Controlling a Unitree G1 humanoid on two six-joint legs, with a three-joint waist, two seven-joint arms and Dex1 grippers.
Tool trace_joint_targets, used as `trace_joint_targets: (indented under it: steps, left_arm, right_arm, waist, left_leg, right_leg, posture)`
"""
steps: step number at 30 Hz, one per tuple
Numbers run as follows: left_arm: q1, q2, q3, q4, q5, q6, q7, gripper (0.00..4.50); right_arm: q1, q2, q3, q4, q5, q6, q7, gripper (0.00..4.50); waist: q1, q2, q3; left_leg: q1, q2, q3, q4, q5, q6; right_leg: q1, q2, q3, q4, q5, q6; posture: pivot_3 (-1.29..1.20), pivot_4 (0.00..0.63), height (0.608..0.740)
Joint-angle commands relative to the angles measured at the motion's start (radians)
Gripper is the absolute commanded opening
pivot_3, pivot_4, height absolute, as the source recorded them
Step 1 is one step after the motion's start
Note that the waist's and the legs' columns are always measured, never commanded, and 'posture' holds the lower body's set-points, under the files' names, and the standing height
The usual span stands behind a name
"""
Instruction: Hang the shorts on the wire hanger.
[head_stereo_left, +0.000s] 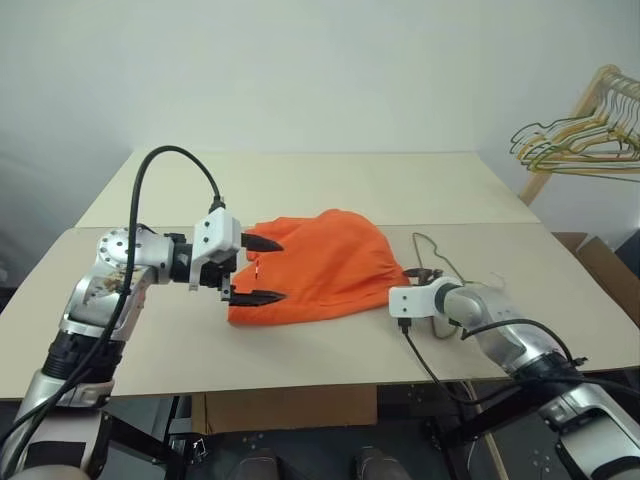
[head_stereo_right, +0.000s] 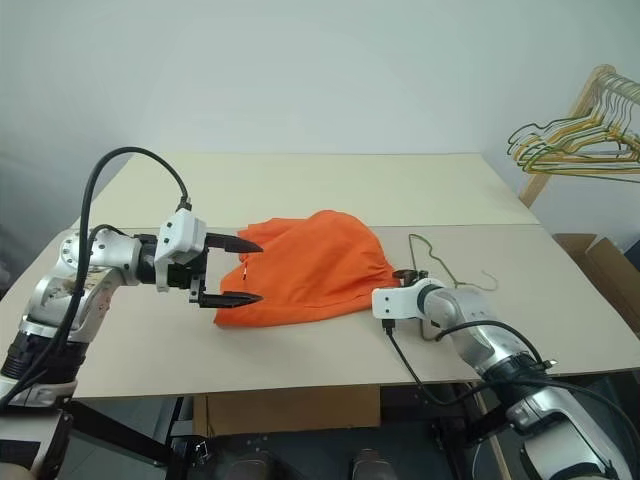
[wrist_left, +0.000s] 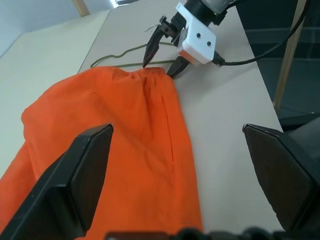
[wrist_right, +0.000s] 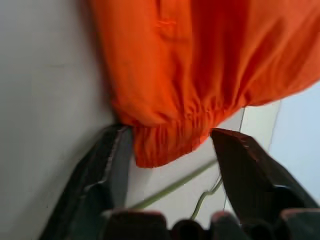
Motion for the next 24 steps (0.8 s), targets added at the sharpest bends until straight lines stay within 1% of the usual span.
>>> trace_joint_targets:
  steps: [1, 4, 6, 9, 10, 12, 14, 18, 21, 24]
  left_arm:
    - [0.001, 0.018, 0.037, -0.041, -0.015, -0.005, 0.013, 4.50]
    - [0.014, 0.033, 0.034, -0.043, -0.001, -0.015, 0.013, 4.50]
    - [0.029, 0.047, 0.019, -0.033, 0.043, -0.059, 0.020, 4.50]
    - [0.055, 0.074, -0.035, 0.016, 0.178, -0.188, 0.048, 4.50]
    - [0.061, 0.085, -0.062, 0.052, 0.245, -0.267, 0.066, 4.50]
    - [0.065, 0.093, -0.107, 0.114, 0.349, -0.368, 0.106, 4.50]
    - [0.054, 0.086, -0.158, 0.194, 0.449, -0.461, 0.154, 4.50]
    - [-0.004, 0.059, -0.249, 0.348, 0.610, -0.590, 0.233, 4.50]
    - [-0.047, 0.042, -0.288, 0.441, 0.654, -0.653, 0.235, 3.90]
    - [-0.098, 0.025, -0.321, 0.533, 0.726, -0.716, 0.292, 2.91]
  right_arm:
    - [-0.041, 0.019, 0.004, 0.051, -0.024, -0.053, -0.019, 1.78]
    - [-0.036, 0.021, -0.006, 0.061, -0.026, -0.072, -0.012, 0.70]
    - [-0.023, 0.011, -0.016, 0.049, -0.024, -0.083, -0.007, 0.03]
    - [0.000, -0.008, -0.034, 0.006, -0.016, -0.091, 0.003, 0.03]
    - [0.009, -0.015, -0.042, -0.016, -0.012, -0.089, 0.011, 0.03]
    - [0.027, -0.029, -0.059, -0.064, -0.006, -0.088, 0.018, 0.03]
    - [0.045, -0.039, -0.080, -0.116, 0.004, -0.076, 0.027, 0.03]
    - [0.066, -0.046, -0.111, -0.196, 0.018, -0.055, 0.052, 0.03]
    - [0.071, -0.042, -0.134, -0.231, 0.022, -0.031, 0.060, 0.00]
    - [0.075, -0.044, -0.151, -0.256, 0.023, -0.014, 0.067, 0.00]
  waist:
    - [0.002, 0.000, 0.000]
    - [0.005, 0.000, 0.000]
    - [0.005, 0.000, 0.000]
    - [0.007, 0.000, 0.000]
    - [0.008, 0.000, 0.000]
    - [0.011, 0.000, 0.000]
    - [0.015, 0.001, 0.000]
    - [0.021, 0.001, 0.000]
    - [0.028, 0.001, 0.000]
    - [0.031, 0.001, 0.000]
  left_leg:
    - [0.000, 0.000, 0.000, 0.000, 0.000, 0.000]
    - [0.001, 0.000, 0.000, 0.000, 0.000, 0.000]
    - [0.001, 0.000, 0.000, 0.000, 0.000, 0.000]
    - [0.001, 0.000, 0.000, 0.000, 0.000, 0.000]
    - [0.001, 0.000, 0.000, 0.000, 0.000, 0.000]
    - [0.001, 0.000, 0.000, 0.000, 0.000, 0.000]
    - [0.001, 0.000, 0.000, 0.000, 0.000, 0.000]
    - [0.001, 0.000, 0.001, 0.000, 0.000, 0.000]
    - [0.001, 0.000, 0.001, 0.000, 0.000, 0.000]
    - [0.002, 0.000, 0.001, 0.000, 0.000, 0.000]
  right_leg:
    - [0.000, 0.000, 0.000, 0.000, 0.000, 0.000]
    - [0.000, 0.000, 0.000, 0.001, -0.002, -0.003]
    - [0.000, 0.000, 0.000, 0.001, -0.002, -0.003]
    - [0.000, 0.000, 0.000, 0.001, -0.002, -0.004]
    - [0.000, 0.000, 0.000, 0.001, -0.002, -0.004]
    - [0.000, 0.000, 0.000, 0.001, -0.003, -0.005]
    - [0.000, 0.000, 0.000, 0.001, -0.003, -0.006]
    - [0.000, 0.000, 0.000, 0.001, -0.003, -0.006]
    - [0.000, 0.000, 0.000, 0.001, -0.003, -0.006]
    - [0.000, 0.000, 0.000, 0.002, -0.003, -0.006]
  posture:
    - [0.15, 0.000, 0.740]
    - [0.16, 0.000, 0.740]
    - [0.16, 0.000, 0.740]
    - [0.16, 0.000, 0.740]
    - [0.14, 0.000, 0.740]
    - [0.14, 0.000, 0.740]
    - [0.13, 0.000, 0.740]
    - [0.11, 0.000, 0.740]
    - [0.09, 0.000, 0.740]
    - [0.08, 0.000, 0.740]
